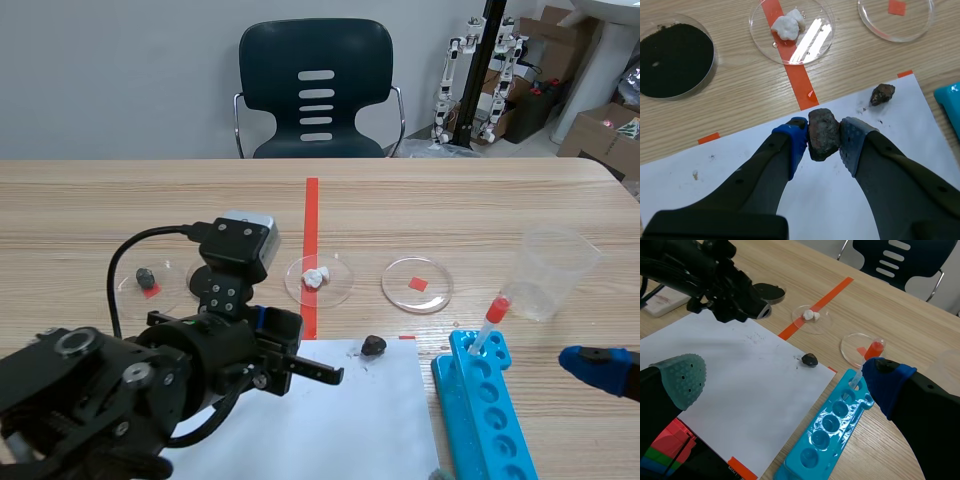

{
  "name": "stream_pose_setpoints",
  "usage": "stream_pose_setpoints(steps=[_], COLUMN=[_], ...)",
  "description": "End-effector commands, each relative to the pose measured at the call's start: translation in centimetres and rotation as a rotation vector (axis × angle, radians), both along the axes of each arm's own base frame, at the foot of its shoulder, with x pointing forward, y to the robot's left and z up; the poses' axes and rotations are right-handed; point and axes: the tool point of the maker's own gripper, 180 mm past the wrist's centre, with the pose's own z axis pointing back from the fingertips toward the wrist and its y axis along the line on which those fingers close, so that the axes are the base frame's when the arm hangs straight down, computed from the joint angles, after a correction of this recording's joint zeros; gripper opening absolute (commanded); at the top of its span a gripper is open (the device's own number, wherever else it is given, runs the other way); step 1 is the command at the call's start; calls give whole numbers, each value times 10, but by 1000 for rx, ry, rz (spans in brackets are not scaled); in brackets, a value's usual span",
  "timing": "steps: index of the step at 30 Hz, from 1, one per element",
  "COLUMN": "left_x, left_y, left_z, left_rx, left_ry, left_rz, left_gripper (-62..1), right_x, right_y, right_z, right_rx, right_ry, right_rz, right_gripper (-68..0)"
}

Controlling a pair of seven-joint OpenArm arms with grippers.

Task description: Put the middle mineral back

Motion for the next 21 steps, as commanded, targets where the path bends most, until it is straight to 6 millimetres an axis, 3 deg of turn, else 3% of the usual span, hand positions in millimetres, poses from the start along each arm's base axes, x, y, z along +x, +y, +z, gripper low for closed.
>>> stream_pose_setpoints(steps=[1, 10, 21], left_x=[6, 17, 20], left_y=[-5, 1, 8], left_z=[5, -38, -58], left_rx=[-19, 63, 109], left_ry=[-5, 172, 231], left_rz=[23, 111, 180], left_gripper=[-479, -479, -479], right_x=[3, 3, 3], right_y=[0, 0, 0], right_z=[8, 8, 8], right_rx=[13, 13, 13], right_ry=[-28, -28, -28], right_rz=[-3, -3, -3], right_gripper=[4, 4, 4])
